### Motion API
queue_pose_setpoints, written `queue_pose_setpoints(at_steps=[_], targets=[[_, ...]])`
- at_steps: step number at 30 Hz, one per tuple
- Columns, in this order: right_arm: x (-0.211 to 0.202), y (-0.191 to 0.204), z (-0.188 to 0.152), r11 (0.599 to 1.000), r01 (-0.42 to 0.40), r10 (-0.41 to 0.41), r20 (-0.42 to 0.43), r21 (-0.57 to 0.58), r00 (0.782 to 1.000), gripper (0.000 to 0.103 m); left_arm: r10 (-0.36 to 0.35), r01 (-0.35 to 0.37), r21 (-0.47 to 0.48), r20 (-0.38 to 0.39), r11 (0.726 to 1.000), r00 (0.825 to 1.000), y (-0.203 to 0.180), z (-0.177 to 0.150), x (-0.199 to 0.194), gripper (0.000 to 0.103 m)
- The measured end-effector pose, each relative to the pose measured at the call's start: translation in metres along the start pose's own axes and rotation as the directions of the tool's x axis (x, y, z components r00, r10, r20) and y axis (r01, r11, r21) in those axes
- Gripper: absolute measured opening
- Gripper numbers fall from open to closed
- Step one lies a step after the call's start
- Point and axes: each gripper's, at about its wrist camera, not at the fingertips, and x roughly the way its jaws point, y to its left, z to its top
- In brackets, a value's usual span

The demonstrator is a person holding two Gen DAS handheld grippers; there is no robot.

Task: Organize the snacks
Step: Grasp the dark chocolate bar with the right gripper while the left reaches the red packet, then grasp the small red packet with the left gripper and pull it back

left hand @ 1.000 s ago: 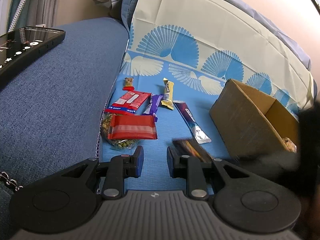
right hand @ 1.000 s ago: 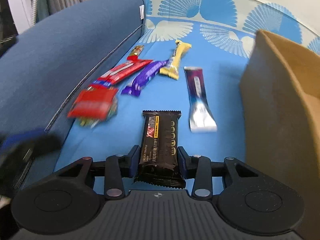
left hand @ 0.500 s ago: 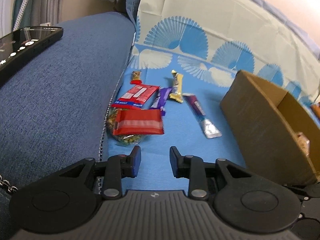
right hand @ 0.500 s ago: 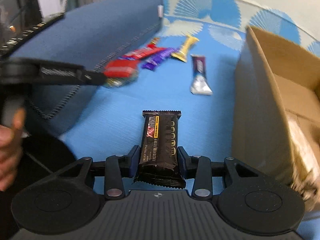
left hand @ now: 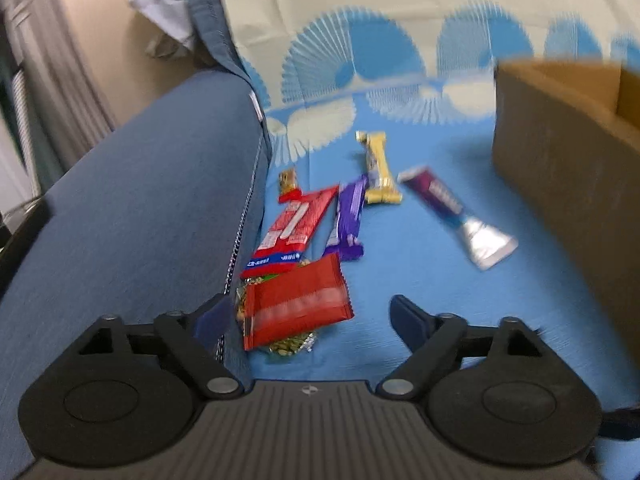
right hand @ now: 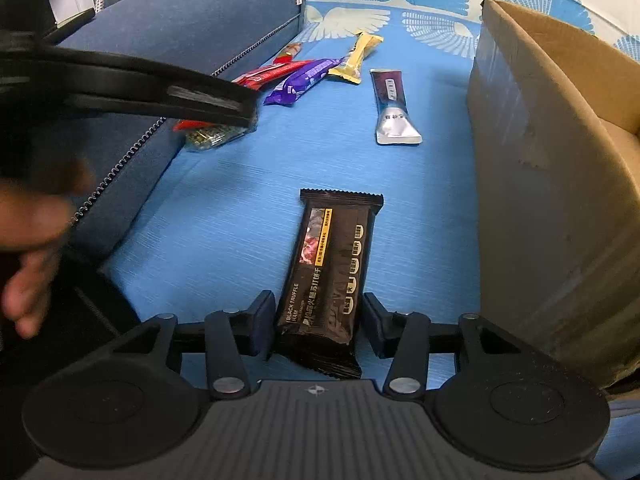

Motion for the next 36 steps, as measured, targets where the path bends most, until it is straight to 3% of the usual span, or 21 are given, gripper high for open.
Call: queue_pose_setpoints(at_steps=[3, 4, 5, 6, 7, 11, 13, 16, 18, 21, 23, 26, 28, 30, 33, 34, 35, 36], targets=[[-0.001, -0.002, 0.0, 1.0, -0.012, 0.013, -0.002, 0.016, 1.0, 0.05, 0.071, -0.069, 0.118, -0.011, 0.991, 0.997, -0.015, -0.001, 0.02, 0.09], [-0.002, -0.003, 0.0, 1.0, -0.015, 0.015, -0.003, 0.018, 1.0, 0.05, 0.079, -0.076, 0.134, -0.016, 0.988, 0.997, -0.016, -0.002, 0.024, 0.081], [-0.002, -0.004, 0.0, 1.0, -0.018, 0.018, -0.005, 0.019, 1.0, 0.05, 0.081, -0.077, 0.136, -0.023, 0.988, 0.996, -0.015, -0.002, 0.028, 0.062], [-0.002, -0.003, 0.0, 1.0, -0.019, 0.019, -0.005, 0.017, 1.0, 0.05, 0.079, -0.074, 0.129, -0.039, 0.989, 0.996, -0.012, -0.002, 0.03, 0.051], [-0.003, -0.003, 0.0, 1.0, -0.019, 0.019, -0.005, 0.016, 1.0, 0.05, 0.067, -0.06, 0.111, -0.061, 0.992, 0.996, -0.008, -0.002, 0.032, 0.031], [-0.002, -0.004, 0.0, 1.0, -0.017, 0.017, -0.005, 0.004, 1.0, 0.05, 0.053, -0.052, 0.002, -0.024, 0.999, 0.998, 0.011, 0.0, 0.015, 0.01], [-0.002, -0.003, 0.0, 1.0, -0.013, 0.013, -0.003, -0.001, 1.0, 0.05, 0.018, -0.017, -0.08, 0.001, 0.997, 1.0, 0.025, 0.002, 0.001, 0.008], [-0.002, -0.003, -0.001, 1.0, -0.007, 0.007, 0.003, -0.003, 1.0, 0.048, -0.133, 0.143, -0.217, 0.058, 0.966, 0.989, 0.047, 0.0, -0.026, 0.005], [-0.003, -0.003, -0.002, 1.0, -0.006, 0.006, 0.006, 0.001, 1.0, 0.046, -0.268, 0.28, -0.284, 0.081, 0.917, 0.96, 0.058, -0.005, -0.038, 0.005], [-0.005, -0.002, -0.003, 1.0, -0.003, 0.003, 0.015, 0.009, 1.0, 0.042, -0.445, 0.447, -0.361, 0.093, 0.819, 0.891, 0.071, -0.017, -0.047, 0.005], [-0.007, -0.003, -0.002, 1.0, -0.003, 0.003, 0.019, 0.018, 1.0, 0.042, -0.507, 0.495, -0.392, 0.081, 0.775, 0.858, 0.076, -0.028, -0.047, 0.005], [-0.008, -0.003, -0.003, 1.0, -0.001, 0.0, 0.023, 0.022, 1.0, 0.042, -0.529, 0.487, -0.443, 0.032, 0.753, 0.848, 0.08, -0.045, -0.039, 0.005], [-0.008, -0.002, -0.004, 1.0, 0.004, -0.004, 0.02, 0.019, 1.0, 0.042, -0.539, 0.475, -0.504, 0.023, 0.721, 0.842, 0.087, -0.048, -0.031, 0.005], [-0.007, 0.0, -0.005, 1.0, 0.013, -0.013, 0.02, 0.009, 1.0, 0.042, -0.539, 0.456, -0.522, -0.007, 0.721, 0.843, 0.085, -0.047, -0.022, 0.005], [-0.005, 0.003, -0.006, 1.0, 0.024, -0.024, 0.021, -0.013, 0.999, 0.042, -0.542, 0.456, -0.484, -0.046, 0.747, 0.839, 0.076, -0.046, -0.022, 0.008], [-0.005, 0.004, -0.006, 0.999, 0.026, -0.026, 0.022, -0.018, 0.999, 0.042, -0.536, 0.445, -0.47, -0.072, 0.762, 0.841, 0.073, -0.045, -0.02, 0.019], [-0.005, 0.004, -0.006, 0.999, 0.028, -0.028, 0.023, -0.02, 0.999, 0.043, -0.524, 0.425, -0.463, -0.104, 0.778, 0.846, 0.07, -0.046, -0.018, 0.038], [-0.005, 0.004, -0.006, 0.999, 0.029, -0.029, 0.024, -0.021, 0.999, 0.043, -0.509, 0.402, -0.462, -0.131, 0.791, 0.851, 0.069, -0.046, -0.016, 0.047]])
